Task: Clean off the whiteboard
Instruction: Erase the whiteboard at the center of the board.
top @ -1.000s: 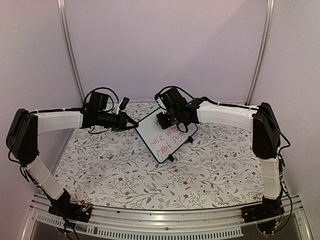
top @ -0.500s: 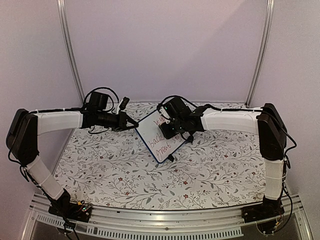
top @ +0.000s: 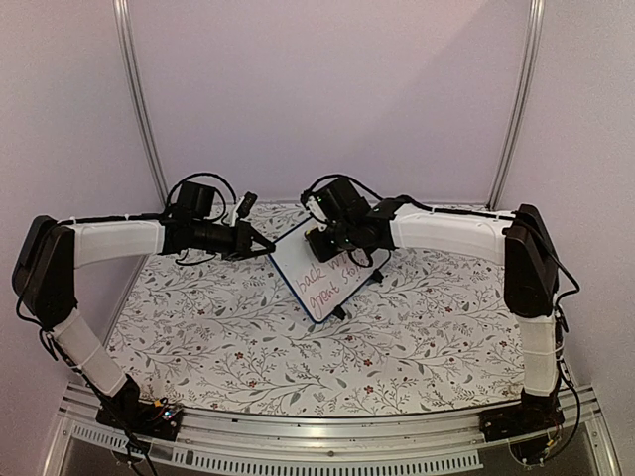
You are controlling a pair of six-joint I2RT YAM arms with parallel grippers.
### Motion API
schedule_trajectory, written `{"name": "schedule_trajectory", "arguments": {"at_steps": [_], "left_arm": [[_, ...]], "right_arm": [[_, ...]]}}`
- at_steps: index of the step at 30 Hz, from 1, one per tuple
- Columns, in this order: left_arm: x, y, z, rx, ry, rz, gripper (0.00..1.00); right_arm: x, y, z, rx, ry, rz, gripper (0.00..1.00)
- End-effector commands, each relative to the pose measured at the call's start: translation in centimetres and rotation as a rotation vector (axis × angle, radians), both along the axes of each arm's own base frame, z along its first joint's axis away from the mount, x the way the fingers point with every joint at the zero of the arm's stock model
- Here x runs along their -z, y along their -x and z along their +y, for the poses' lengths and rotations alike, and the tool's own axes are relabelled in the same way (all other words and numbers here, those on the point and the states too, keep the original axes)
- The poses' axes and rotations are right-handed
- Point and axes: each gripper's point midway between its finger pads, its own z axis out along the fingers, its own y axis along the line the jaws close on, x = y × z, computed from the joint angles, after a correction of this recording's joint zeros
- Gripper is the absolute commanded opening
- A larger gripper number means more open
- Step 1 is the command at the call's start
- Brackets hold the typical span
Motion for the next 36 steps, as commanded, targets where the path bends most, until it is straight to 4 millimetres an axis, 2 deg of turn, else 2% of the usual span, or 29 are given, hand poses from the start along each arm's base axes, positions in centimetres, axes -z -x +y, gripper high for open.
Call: {"name": "schedule_trajectory", "arguments": {"at_steps": [1, 7, 13, 19, 29, 31, 36], "left_arm": [[-1.7, 0.0, -0.8, 0.031, 0.037, -0.035, 0.06], [-1.7, -0.1, -0.7, 0.030, 0.038, -0.035, 0.06], [-1.6, -0.1, -0.8, 0.031, 0.037, -0.030, 0.06], [-1.5, -0.1, -0.7, 0.029, 0.034, -0.031, 0.06], [-1.4, -0.1, -0.8, 0.028, 0.032, -0.030, 0.06], [-1.4, -0.1, -0.8, 0.028, 0.033, -0.029, 0.06], [-1.5, -0.1, -0.8, 0.028, 0.032, -0.032, 0.06]], "right_arm": [[1.7, 0.1, 0.3, -0.010, 0.033, 0.021, 0.20], [4.2, 1.9, -1.2, -0.010, 0.047, 0.081, 0.19], [4.8, 2.8, -2.3, 0.005, 0.051, 0.104, 0.19], [3.9, 2.8, -1.9, -0.002, 0.020, 0.093, 0.19], [0.3, 1.1, 1.4, -0.052, -0.055, 0.037, 0.19], [0.0, 0.9, 1.7, -0.057, -0.056, 0.032, 0.19], [1.6, 1.0, 1.3, -0.045, -0.023, 0.054, 0.19]]}}
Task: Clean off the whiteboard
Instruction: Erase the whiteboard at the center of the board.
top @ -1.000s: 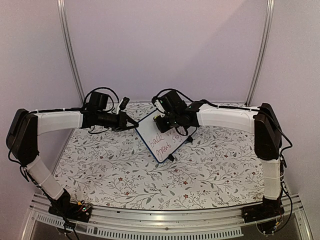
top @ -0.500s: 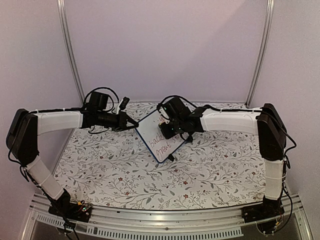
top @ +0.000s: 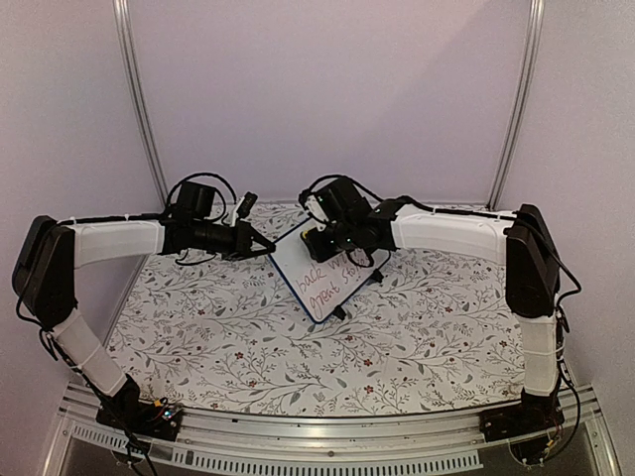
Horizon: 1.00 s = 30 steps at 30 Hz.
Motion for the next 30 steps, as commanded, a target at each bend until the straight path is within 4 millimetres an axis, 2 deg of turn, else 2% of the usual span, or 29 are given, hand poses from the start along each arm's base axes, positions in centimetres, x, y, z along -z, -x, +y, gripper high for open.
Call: {"name": "schedule_trajectory", "arguments": {"at_steps": [1, 11, 16, 24, 30], "left_arm": [[-1.4, -0.1, -0.7, 0.026, 0.029, -0.032, 0.06], [-1.4, -0.1, -0.7, 0.027, 0.031, -0.029, 0.06], [-1.5, -0.1, -0.7, 0.028, 0.033, -0.032, 0.06], [-1.7, -0.1, -0.7, 0.025, 0.032, -0.039, 0.06], [-1.4, -0.2, -0.7, 0.024, 0.029, -0.033, 0.06]], "right_arm": [[2.2, 0.5, 0.2, -0.010, 0.040, 0.030, 0.19], [4.1, 2.5, -2.8, 0.022, 0.065, 0.072, 0.19], [3.0, 2.4, -2.2, 0.014, 0.038, 0.070, 0.19], [1.0, 0.3, -1.1, 0.022, 0.014, 0.060, 0.20], [0.1, 0.4, -0.7, 0.012, -0.017, 0.089, 0.20]]}}
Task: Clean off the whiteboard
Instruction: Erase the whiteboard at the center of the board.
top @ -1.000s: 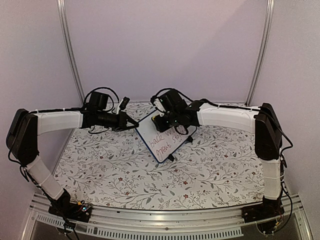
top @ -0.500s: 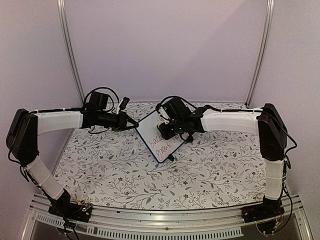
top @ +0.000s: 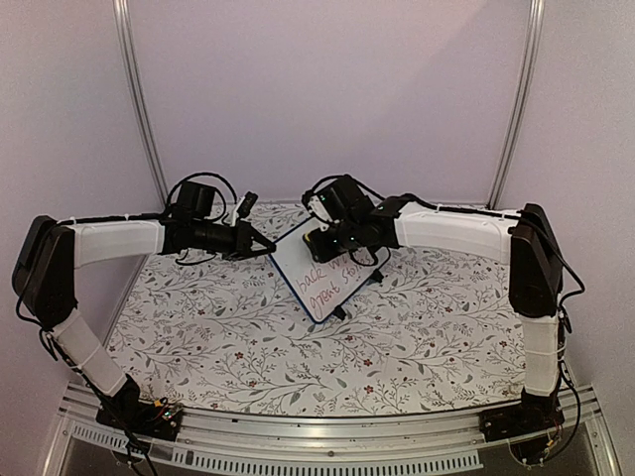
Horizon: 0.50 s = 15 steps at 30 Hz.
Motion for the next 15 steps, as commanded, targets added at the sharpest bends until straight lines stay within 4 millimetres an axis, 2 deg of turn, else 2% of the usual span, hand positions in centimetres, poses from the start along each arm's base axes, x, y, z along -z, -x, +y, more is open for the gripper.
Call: {"name": "schedule_trajectory", "arguments": {"at_steps": [1, 8, 15], "left_arm": [[-1.3, -0.2, -0.6, 0.019, 0.024, -0.031, 0.06], [-0.7, -0.3, -0.7, 0.021, 0.018, -0.016, 0.06], [-1.3, -0.4, -0.4, 0.011, 0.013, -0.039, 0.06]], "right_arm": [[-0.2, 0.3, 0.1, -0.005, -0.015, 0.060, 0.20], [-2.8, 2.0, 1.5, -0.050, -0.101, 0.174, 0.20], [-5.5, 3.3, 2.4, -0.091, -0.183, 0.234, 0.20]]}}
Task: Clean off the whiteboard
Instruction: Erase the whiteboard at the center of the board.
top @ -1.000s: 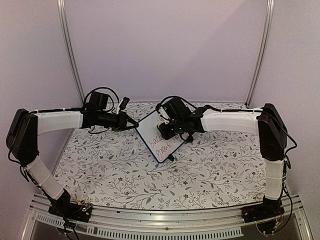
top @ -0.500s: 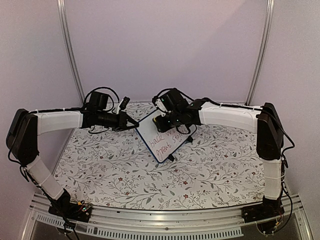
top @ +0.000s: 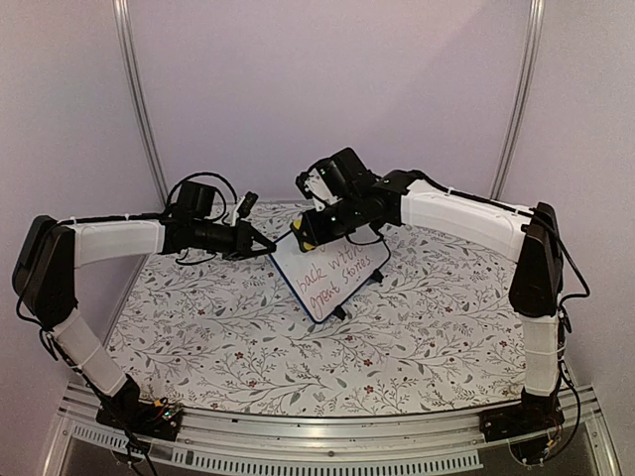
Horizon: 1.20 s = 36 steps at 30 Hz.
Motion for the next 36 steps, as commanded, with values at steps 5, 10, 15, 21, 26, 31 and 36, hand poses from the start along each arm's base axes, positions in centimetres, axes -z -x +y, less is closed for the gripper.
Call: {"name": "schedule_trajectory", "arguments": {"at_steps": [5, 10, 15, 21, 26, 31, 36], "left_arm": [[-0.8, -0.4, -0.5, 0.016, 0.016, -0.021, 0.06], [-1.1, -0.3, -0.6, 0.021, 0.028, -0.023, 0.06], [-1.4, -0.2, -0.5, 0.018, 0.029, -0.031, 0.06], [-1.7, -0.1, -0.6, 0.019, 0.031, -0.040, 0.06], [-1.7, -0.1, -0.6, 0.018, 0.030, -0.040, 0.06], [-1.6, -0.2, -0.5, 0.014, 0.027, -0.041, 0.06], [-1.4, -0.2, -0.5, 0.015, 0.025, -0.037, 0.06]], "right_arm": [[-2.9, 2.3, 1.1, -0.060, -0.122, 0.139, 0.20], [-4.3, 3.0, 1.8, -0.091, -0.182, 0.172, 0.20], [-6.0, 3.7, 2.5, -0.124, -0.246, 0.204, 0.19], [-6.2, 3.8, 2.5, -0.131, -0.255, 0.220, 0.18], [-5.7, 4.0, 2.5, -0.140, -0.247, 0.227, 0.18], [-6.0, 4.2, 2.5, -0.147, -0.263, 0.228, 0.17], [-5.5, 3.8, 2.1, -0.127, -0.236, 0.211, 0.17]]}}
